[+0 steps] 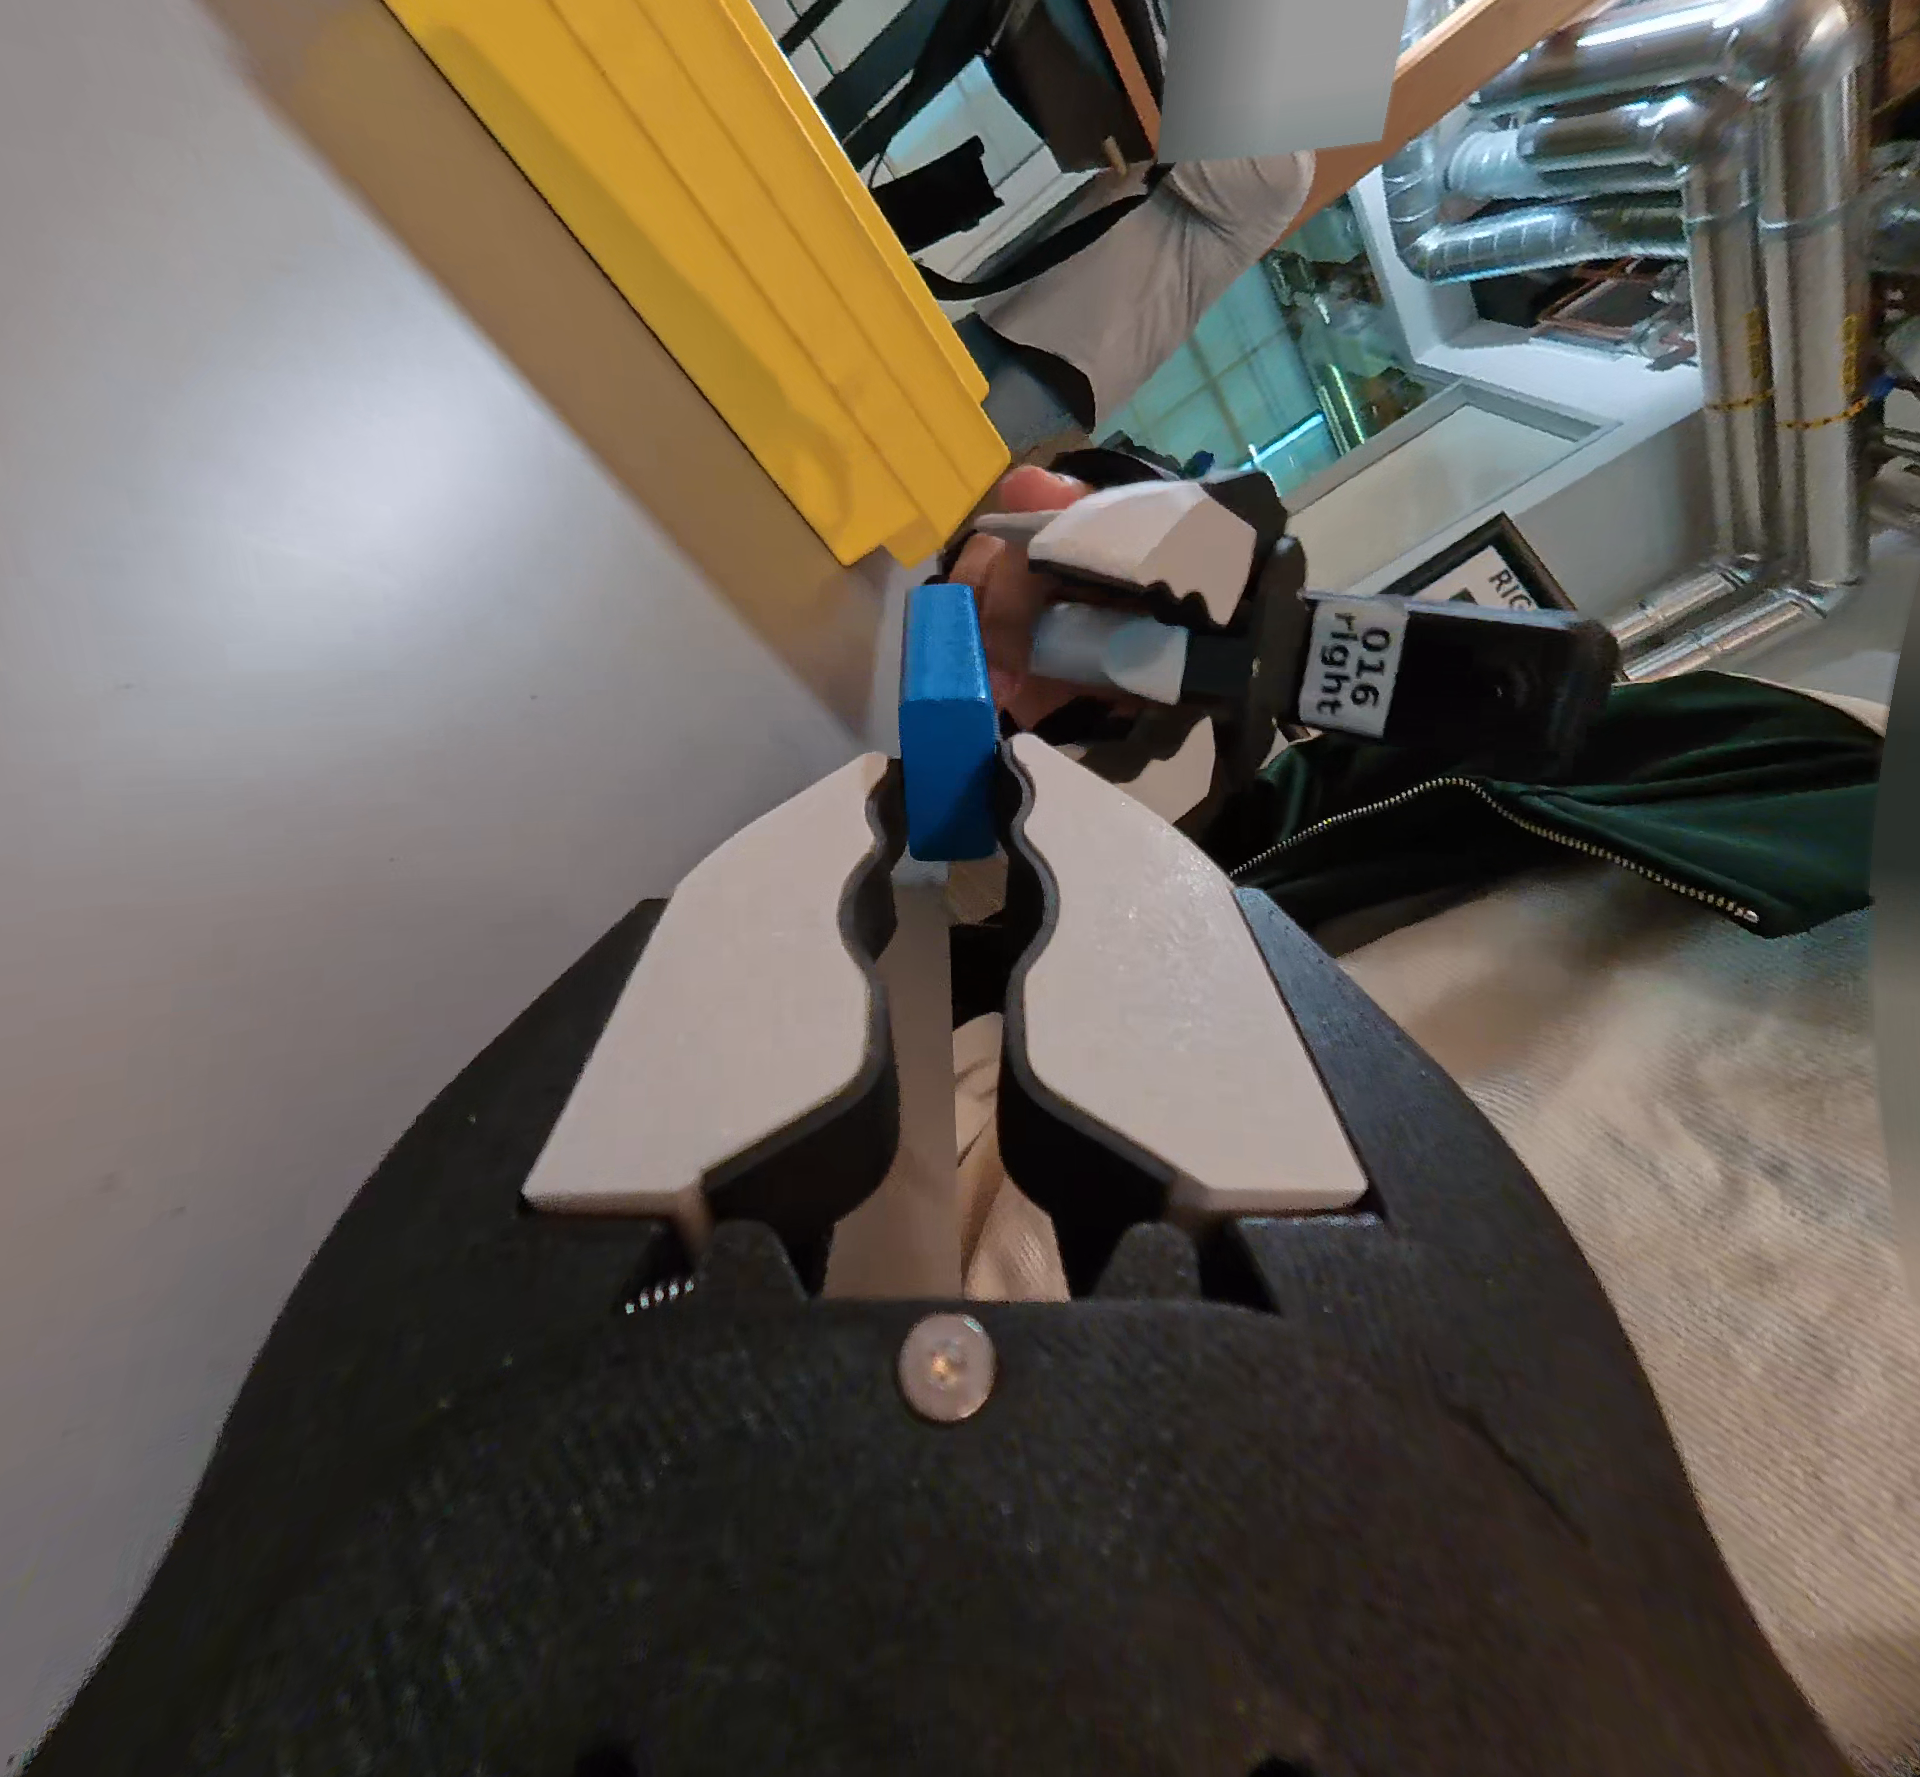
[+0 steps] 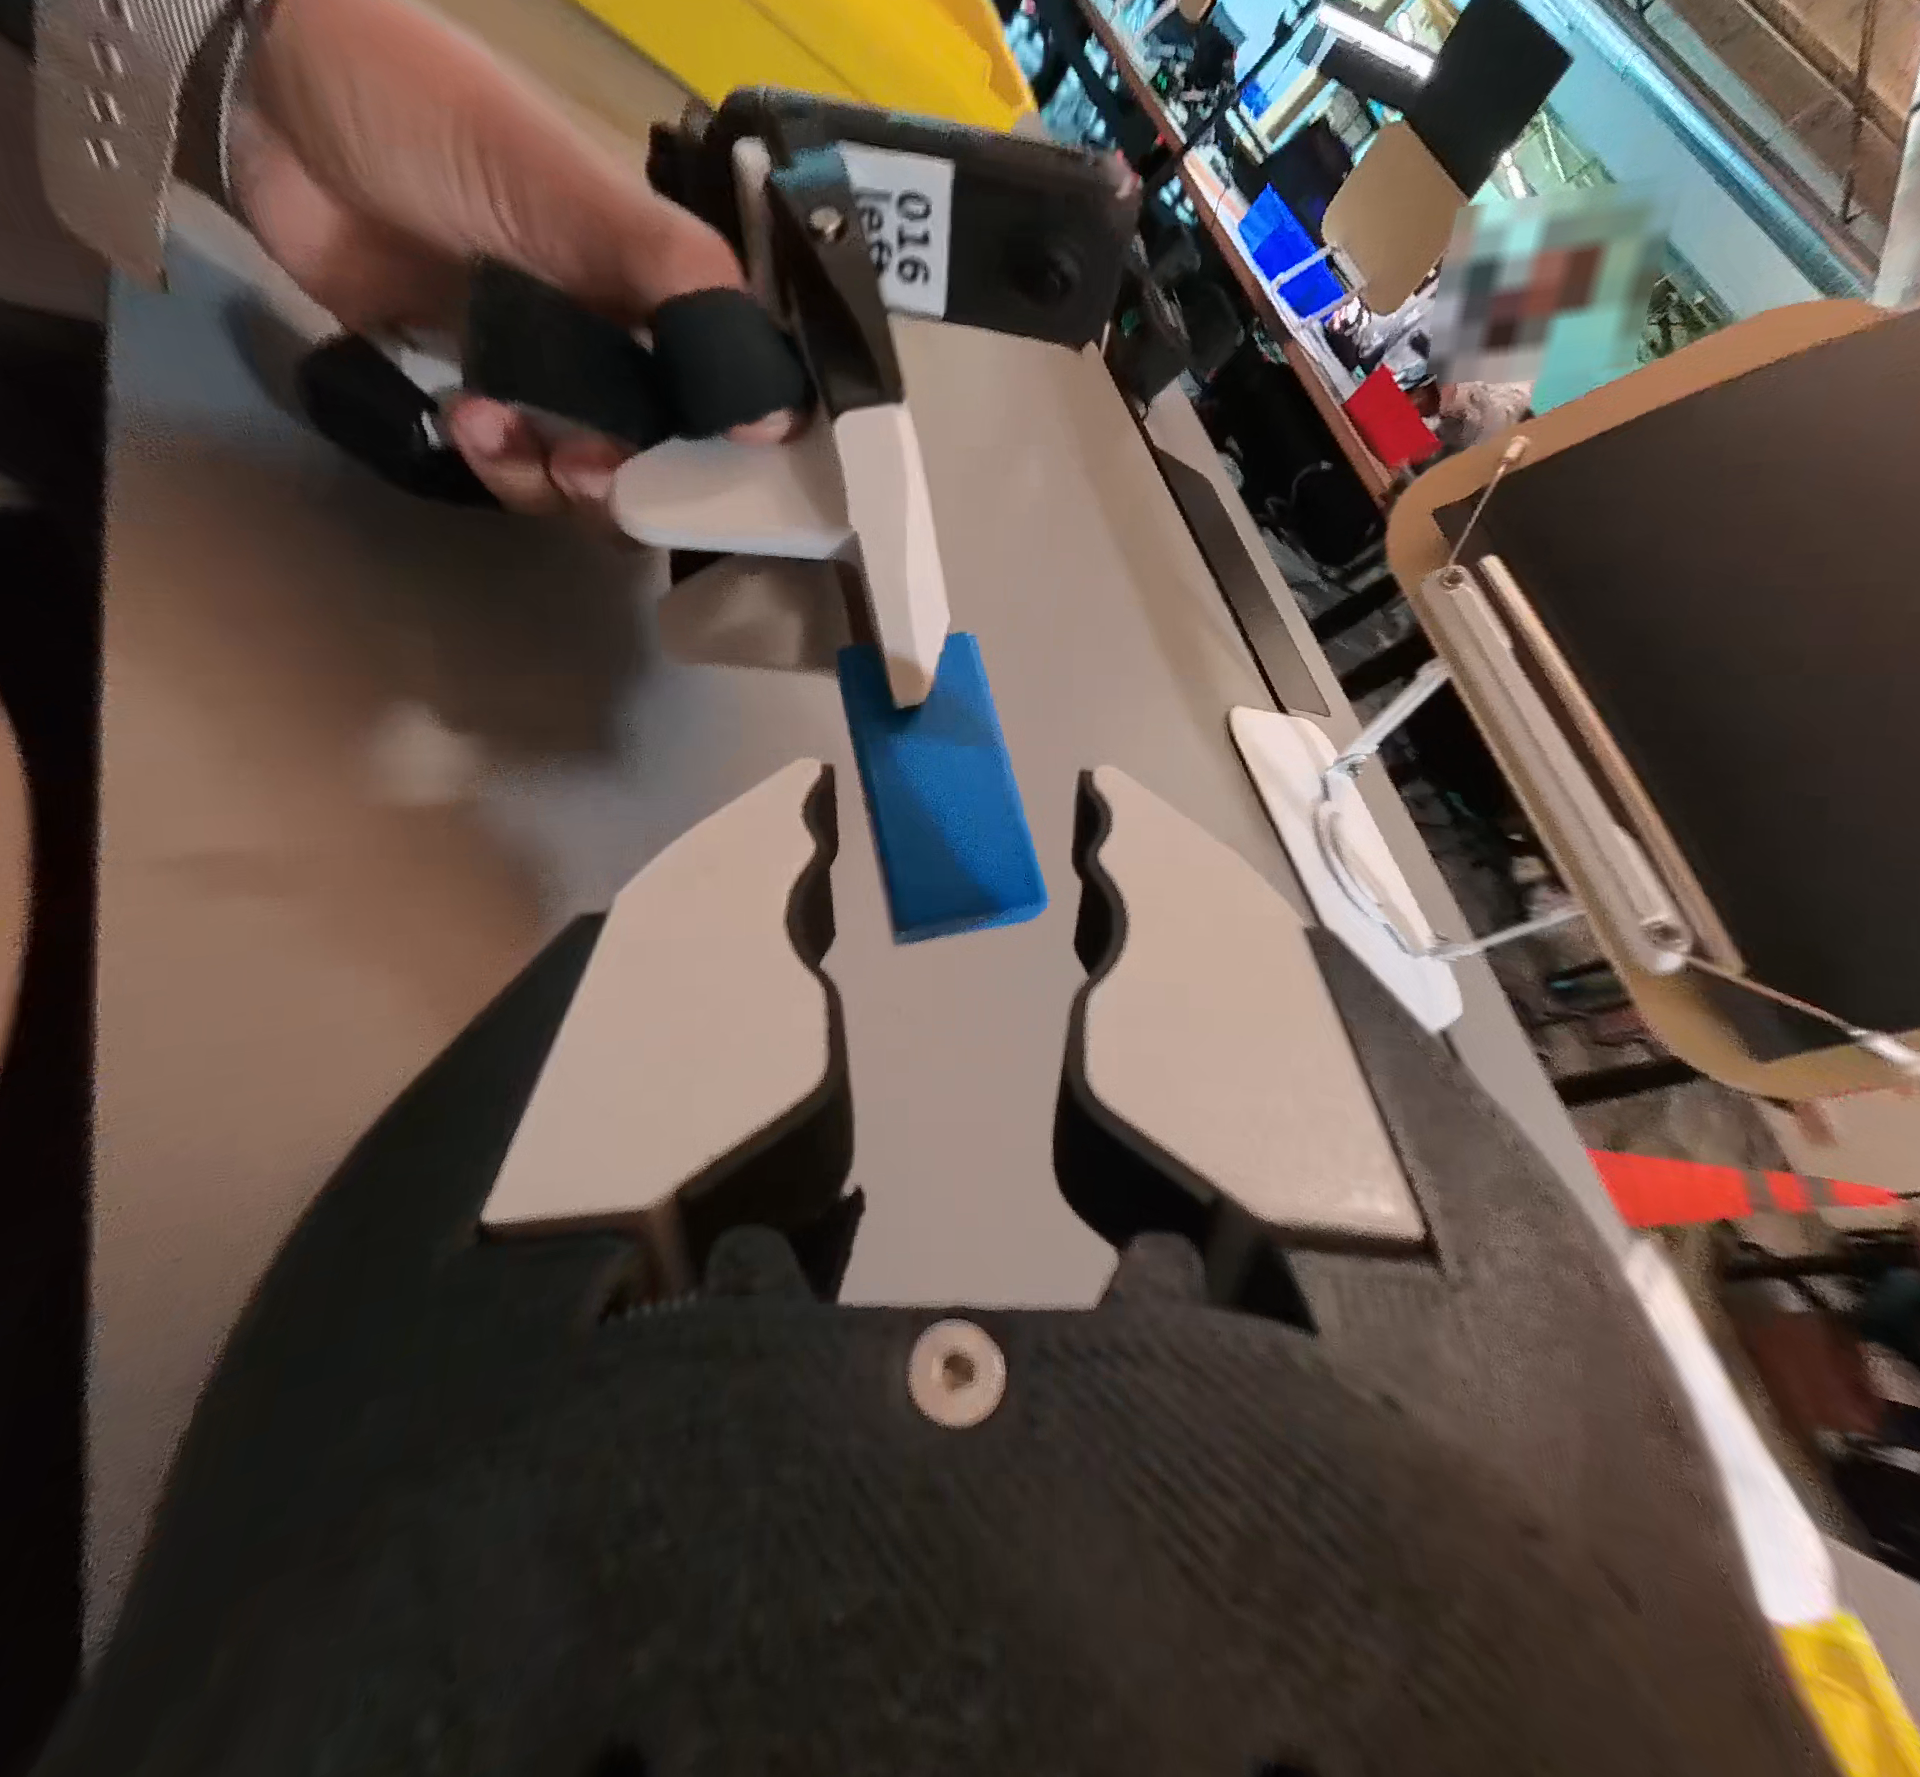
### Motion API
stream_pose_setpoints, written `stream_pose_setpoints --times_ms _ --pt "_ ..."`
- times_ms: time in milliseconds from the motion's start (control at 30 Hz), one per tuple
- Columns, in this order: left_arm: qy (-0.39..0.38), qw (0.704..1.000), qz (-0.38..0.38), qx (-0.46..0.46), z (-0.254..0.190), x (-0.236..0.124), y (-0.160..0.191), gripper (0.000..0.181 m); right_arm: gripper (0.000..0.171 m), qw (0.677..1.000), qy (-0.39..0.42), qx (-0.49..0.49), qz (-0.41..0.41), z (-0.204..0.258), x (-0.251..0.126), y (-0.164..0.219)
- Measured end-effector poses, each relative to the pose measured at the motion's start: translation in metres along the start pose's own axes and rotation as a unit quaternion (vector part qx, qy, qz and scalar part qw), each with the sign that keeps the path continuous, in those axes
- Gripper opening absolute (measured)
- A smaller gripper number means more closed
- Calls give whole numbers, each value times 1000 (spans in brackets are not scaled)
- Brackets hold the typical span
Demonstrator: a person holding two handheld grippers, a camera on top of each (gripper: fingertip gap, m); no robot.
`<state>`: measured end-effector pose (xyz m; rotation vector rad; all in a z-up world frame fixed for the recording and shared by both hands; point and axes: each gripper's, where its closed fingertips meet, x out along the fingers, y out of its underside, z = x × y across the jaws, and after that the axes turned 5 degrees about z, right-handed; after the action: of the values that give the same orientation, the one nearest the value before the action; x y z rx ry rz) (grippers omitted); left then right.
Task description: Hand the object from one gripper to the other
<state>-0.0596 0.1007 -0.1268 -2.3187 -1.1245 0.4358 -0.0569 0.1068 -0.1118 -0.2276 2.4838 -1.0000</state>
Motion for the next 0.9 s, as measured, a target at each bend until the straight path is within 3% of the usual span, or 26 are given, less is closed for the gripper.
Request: stream_pose_setpoints --times_ms 33,267,400,533,633,767,900 --pt "-4 1000 -1 -2 1 -1 0 16 43 1000 7 -22 15 2 1 1" --pt "-33 999 -14 -1 6 0 -2 16 31 977 54 -172 113 13 11 9" --pt "26 996 -52 -74 -4 3 -5 16 34 953 97 -239 157 7 12 13" --pt "107 973 -80 -186 -10 6 -4 17 21 925 139 -310 168 0 9 9" --pt "131 963 -85 -218 -12 7 -3 17 19 911 148 -343 173 -1 9 10" --pt "149 969 -83 -181 -23 5 -9 22 17 929 155 -300 154 -7 4 4" --pt "132 975 -129 -124 -24 -2 -22 45 17 974 135 -147 109 -21 -3 5"
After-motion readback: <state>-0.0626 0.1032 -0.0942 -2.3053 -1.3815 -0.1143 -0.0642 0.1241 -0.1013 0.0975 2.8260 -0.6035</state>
